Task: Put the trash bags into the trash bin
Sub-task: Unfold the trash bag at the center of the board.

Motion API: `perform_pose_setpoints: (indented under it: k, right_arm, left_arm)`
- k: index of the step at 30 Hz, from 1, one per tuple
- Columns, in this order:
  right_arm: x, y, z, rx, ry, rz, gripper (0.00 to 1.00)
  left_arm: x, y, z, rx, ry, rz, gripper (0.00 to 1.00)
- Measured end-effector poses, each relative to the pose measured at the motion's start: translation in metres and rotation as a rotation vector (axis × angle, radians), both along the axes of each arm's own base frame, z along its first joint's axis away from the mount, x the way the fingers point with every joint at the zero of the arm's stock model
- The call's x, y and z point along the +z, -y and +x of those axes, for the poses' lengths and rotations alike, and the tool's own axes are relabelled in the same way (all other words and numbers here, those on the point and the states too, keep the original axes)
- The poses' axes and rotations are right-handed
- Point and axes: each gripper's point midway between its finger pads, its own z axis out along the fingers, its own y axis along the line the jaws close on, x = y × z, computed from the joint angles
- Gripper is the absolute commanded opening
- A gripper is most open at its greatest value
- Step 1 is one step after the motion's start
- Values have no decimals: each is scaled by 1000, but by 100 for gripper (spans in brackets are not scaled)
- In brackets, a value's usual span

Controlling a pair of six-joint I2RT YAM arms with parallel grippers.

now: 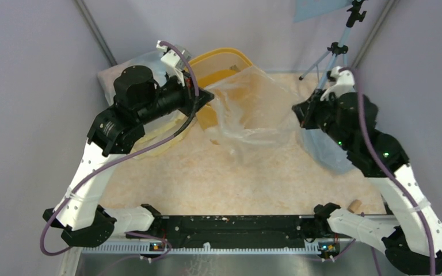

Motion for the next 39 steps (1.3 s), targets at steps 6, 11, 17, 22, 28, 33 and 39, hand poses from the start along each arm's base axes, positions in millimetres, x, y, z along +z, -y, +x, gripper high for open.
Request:
perform_pose_setpoints:
  k: [6,11,17,22,28,33,39]
  right_arm:
    - [112,10,-10,-5,188,105,0]
    - [126,5,-9,28,191,79,0]
    - [83,-19,11,93,64,-22,0]
    - [53,-30,18,132,-21,-74,0]
    - [40,-48,28,182,-57,-77,0]
    - [28,-63,42,206,-85,-81,0]
    - [14,-80,56,225,-123,-70,0]
  left_arm:
    - [-9,-19,5,107,-15,37,4]
    - [-44,-31,-4,132,-59,72,32]
    - [-126,-31,-5,122,-200,197,84]
    - [-153,-27,-18,56,-255,233,70]
    - [-106,-30,-39,0,-88,87,53]
    - [-63,-33,-52,-31,73,-38,33]
    - [-75,-4,-58,-179,93,-136,0]
